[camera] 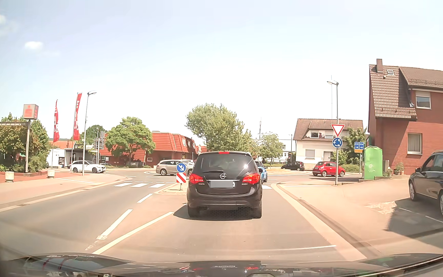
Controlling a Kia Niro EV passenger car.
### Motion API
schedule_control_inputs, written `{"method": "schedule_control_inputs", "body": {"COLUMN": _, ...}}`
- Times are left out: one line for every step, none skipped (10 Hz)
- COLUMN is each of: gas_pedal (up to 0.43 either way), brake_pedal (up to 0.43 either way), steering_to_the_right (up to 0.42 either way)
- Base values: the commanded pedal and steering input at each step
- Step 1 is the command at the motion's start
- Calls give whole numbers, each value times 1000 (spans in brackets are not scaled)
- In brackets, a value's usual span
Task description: Follow the waypoints while adhering to traffic rules and regulations
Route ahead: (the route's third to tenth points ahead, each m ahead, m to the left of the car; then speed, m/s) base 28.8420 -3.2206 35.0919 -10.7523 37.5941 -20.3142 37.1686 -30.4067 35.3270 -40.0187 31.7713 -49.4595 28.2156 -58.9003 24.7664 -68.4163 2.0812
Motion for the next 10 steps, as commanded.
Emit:
{"method": "schedule_control_inputs", "body": {"gas_pedal": 0, "brake_pedal": 146, "steering_to_the_right": 4}}
{"method": "schedule_control_inputs", "body": {"gas_pedal": 0, "brake_pedal": 183, "steering_to_the_right": 4}}
{"method": "schedule_control_inputs", "body": {"gas_pedal": 0, "brake_pedal": 207, "steering_to_the_right": 4}}
{"method": "schedule_control_inputs", "body": {"gas_pedal": 0, "brake_pedal": 232, "steering_to_the_right": 3}}
{"method": "schedule_control_inputs", "body": {"gas_pedal": 0, "brake_pedal": 238, "steering_to_the_right": 3}}
{"method": "schedule_control_inputs", "body": {"gas_pedal": 0, "brake_pedal": 226, "steering_to_the_right": 3}}
{"method": "schedule_control_inputs", "body": {"gas_pedal": 0, "brake_pedal": 213, "steering_to_the_right": 3}}
{"method": "schedule_control_inputs", "body": {"gas_pedal": 0, "brake_pedal": 189, "steering_to_the_right": 3}}
{"method": "schedule_control_inputs", "body": {"gas_pedal": 0, "brake_pedal": 189, "steering_to_the_right": 3}}
{"method": "schedule_control_inputs", "body": {"gas_pedal": 0, "brake_pedal": 189, "steering_to_the_right": 3}}
